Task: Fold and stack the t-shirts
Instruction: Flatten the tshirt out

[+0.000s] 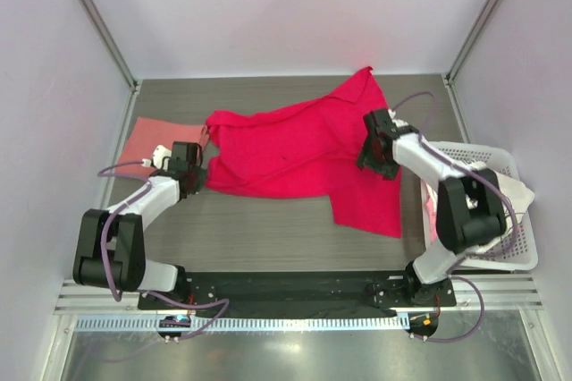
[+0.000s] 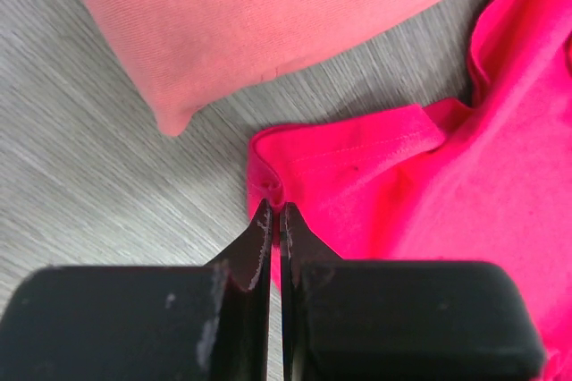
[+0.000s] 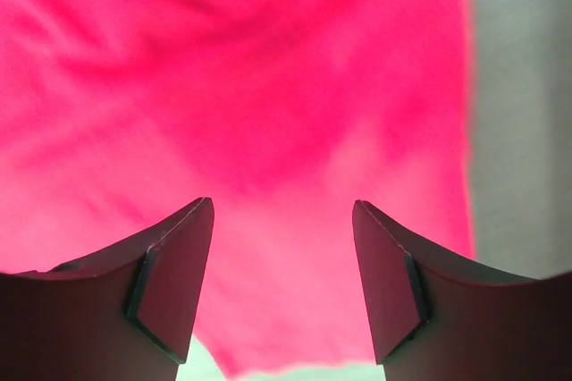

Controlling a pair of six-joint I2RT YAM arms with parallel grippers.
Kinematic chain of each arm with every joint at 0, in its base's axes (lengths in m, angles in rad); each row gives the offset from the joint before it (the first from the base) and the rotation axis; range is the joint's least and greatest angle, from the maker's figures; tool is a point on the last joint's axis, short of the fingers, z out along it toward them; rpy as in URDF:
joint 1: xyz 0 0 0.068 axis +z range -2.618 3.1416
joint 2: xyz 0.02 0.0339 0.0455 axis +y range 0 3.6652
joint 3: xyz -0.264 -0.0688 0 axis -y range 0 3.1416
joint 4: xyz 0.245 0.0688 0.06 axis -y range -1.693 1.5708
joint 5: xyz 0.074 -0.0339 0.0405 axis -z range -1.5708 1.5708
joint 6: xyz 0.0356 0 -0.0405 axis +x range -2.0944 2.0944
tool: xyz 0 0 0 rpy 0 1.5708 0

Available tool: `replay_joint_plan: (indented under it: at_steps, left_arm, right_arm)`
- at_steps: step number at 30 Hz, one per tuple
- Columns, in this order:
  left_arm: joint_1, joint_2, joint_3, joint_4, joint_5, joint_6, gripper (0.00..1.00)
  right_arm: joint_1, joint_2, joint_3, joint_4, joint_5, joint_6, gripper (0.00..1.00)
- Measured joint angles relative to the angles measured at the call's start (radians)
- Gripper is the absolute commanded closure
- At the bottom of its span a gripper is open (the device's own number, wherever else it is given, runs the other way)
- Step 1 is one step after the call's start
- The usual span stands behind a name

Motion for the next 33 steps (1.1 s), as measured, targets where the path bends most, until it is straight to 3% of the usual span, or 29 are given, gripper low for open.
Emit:
replay_joint_plan:
  at_steps: [7, 12, 16, 33]
  left_arm:
    - [0.0, -0.071, -0.042, 0.021, -0.008, -0.008, 1.0]
    - [0.0, -0.099, -0.051, 0.034, -0.011, -0.019, 1.0]
    - [0.0, -0.104, -0.053, 0.037, -0.011, -0.019, 1.0]
    - [0.0, -0.117, -0.053, 0.035, -0.037, -0.019, 1.0]
  right_arm:
    - [-0.003, -0.376, -0.355, -0.013, 0.035, 0.062, 0.35]
    - [-0.003, -0.566, -0.495, -0.039, 0.021, 0.113, 0.4]
    - [-0.003, -0.603, -0.539, -0.043, 0.022, 0.161, 0.44]
    - [-0.001, -0.73, -0.642, -0.065, 0.037, 0.241, 0.44]
